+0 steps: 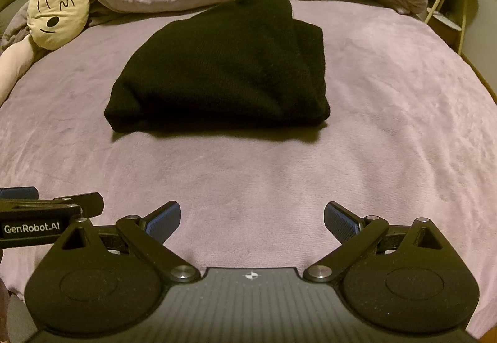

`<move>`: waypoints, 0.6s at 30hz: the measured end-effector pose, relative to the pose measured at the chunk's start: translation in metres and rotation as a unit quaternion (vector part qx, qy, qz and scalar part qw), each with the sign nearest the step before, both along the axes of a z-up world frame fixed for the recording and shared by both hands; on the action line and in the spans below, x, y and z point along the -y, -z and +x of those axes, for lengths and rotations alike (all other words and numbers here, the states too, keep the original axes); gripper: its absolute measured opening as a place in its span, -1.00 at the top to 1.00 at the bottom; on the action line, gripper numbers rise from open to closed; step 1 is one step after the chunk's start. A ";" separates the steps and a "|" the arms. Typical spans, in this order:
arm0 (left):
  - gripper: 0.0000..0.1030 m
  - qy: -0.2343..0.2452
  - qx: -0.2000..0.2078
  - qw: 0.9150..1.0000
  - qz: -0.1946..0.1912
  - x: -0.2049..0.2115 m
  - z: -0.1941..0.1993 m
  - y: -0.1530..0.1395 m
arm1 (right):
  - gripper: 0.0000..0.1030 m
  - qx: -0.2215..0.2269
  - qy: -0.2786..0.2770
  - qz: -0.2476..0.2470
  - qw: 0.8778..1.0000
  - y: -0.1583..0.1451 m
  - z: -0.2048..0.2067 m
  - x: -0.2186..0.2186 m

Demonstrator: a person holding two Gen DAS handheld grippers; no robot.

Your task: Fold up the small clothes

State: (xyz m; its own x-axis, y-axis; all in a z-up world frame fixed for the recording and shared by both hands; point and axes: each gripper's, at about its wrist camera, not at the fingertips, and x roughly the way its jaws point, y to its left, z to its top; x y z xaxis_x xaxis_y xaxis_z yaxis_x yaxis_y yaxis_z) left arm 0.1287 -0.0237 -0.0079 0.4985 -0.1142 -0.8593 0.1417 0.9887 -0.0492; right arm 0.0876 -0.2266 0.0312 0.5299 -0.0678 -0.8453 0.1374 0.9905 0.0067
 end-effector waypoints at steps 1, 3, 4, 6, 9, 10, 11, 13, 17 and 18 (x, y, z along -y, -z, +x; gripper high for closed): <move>-1.00 -0.001 -0.001 1.000 0.000 0.001 0.001 0.000 | -0.92 0.000 0.000 0.000 1.000 0.000 0.000 0.000; -1.00 -0.001 -0.002 1.000 0.000 0.001 0.002 -0.001 | -0.92 -0.001 0.000 0.000 1.000 0.001 0.000 0.000; -1.00 -0.001 -0.003 1.000 -0.001 0.001 0.002 -0.001 | -0.92 -0.001 0.000 0.000 1.000 0.001 0.000 0.001; -1.00 -0.001 -0.005 1.000 -0.002 0.001 0.003 -0.001 | -0.92 -0.001 0.001 0.000 1.000 0.000 0.001 0.001; -1.00 0.000 -0.006 1.000 -0.004 0.000 0.004 -0.001 | -0.92 -0.001 0.001 0.001 1.000 0.001 0.001 0.001; -1.00 -0.001 -0.006 1.000 -0.005 0.000 0.004 -0.001 | -0.92 -0.001 0.001 0.001 1.000 0.001 0.001 0.001; -1.00 -0.002 -0.006 1.000 -0.006 -0.001 0.004 -0.001 | -0.92 -0.001 0.001 0.001 1.000 0.001 0.001 0.001; -1.00 -0.003 -0.009 1.000 -0.010 -0.001 0.004 0.000 | -0.92 -0.001 0.001 0.002 1.000 0.001 0.001 0.001; -1.00 -0.004 -0.011 1.000 -0.012 0.000 0.004 0.001 | -0.92 -0.002 0.001 0.002 1.000 0.001 0.001 0.003; -1.00 -0.004 -0.011 1.000 -0.011 0.000 0.004 0.001 | -0.92 -0.002 0.002 0.002 1.000 0.000 0.001 0.003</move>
